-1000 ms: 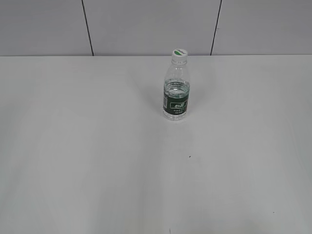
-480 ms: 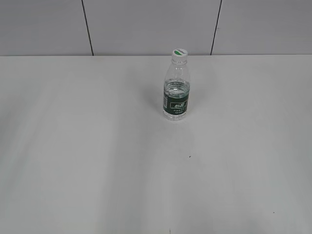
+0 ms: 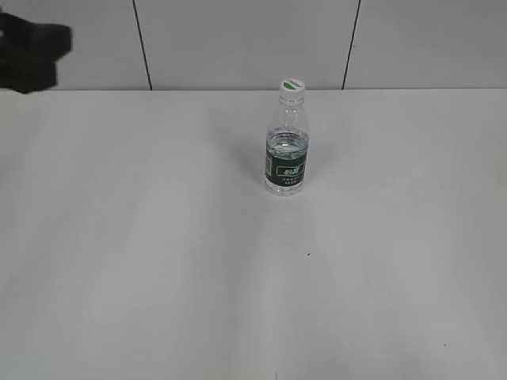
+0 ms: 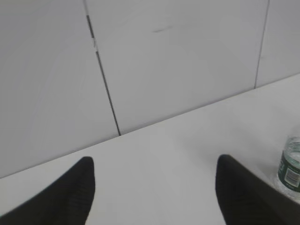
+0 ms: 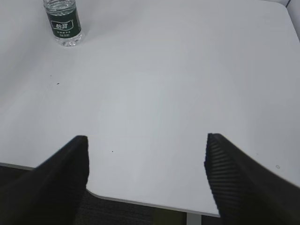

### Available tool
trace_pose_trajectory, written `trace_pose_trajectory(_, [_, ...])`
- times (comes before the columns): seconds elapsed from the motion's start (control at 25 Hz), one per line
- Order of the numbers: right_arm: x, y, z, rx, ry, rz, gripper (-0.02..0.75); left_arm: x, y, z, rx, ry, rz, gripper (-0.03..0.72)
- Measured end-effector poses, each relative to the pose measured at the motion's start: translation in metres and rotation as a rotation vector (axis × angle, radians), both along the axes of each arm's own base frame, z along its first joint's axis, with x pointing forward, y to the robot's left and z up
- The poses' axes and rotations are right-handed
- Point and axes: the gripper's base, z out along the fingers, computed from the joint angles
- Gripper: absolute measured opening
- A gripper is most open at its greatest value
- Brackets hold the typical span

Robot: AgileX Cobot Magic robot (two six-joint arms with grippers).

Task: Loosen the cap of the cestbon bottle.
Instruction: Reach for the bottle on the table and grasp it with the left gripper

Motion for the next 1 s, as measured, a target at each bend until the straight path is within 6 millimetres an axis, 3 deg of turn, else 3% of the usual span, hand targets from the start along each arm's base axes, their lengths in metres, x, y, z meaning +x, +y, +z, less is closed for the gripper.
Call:
trace_pose_trajectory(0.16, [0.0,0.0,0.0,0.0,0.0,0.0,0.588,0.018,-0.03,-0.023,0.033,0.0,-0.038,0.485])
trace_pose_trajectory(0.44, [0.0,0.0,0.0,0.0,0.0,0.0,0.588,0.044,-0.049,-0.073,-0.011,0.052,-0.031,0.477])
trace_pose_trajectory(0.6, [0.0,0.0,0.0,0.0,0.0,0.0,0.588,0.051,-0.057,-0.109,-0.064,0.092,-0.059,0.471])
trace_pose_trajectory(0.76, [0.0,0.0,0.0,0.0,0.0,0.0,0.588,0.054,-0.073,-0.138,-0.058,0.109,-0.198,0.468])
trace_pose_trajectory(1.0, [0.0,0.0,0.0,0.0,0.0,0.0,0.588,0.059,-0.086,-0.16,-0.105,0.02,-0.312,0.467])
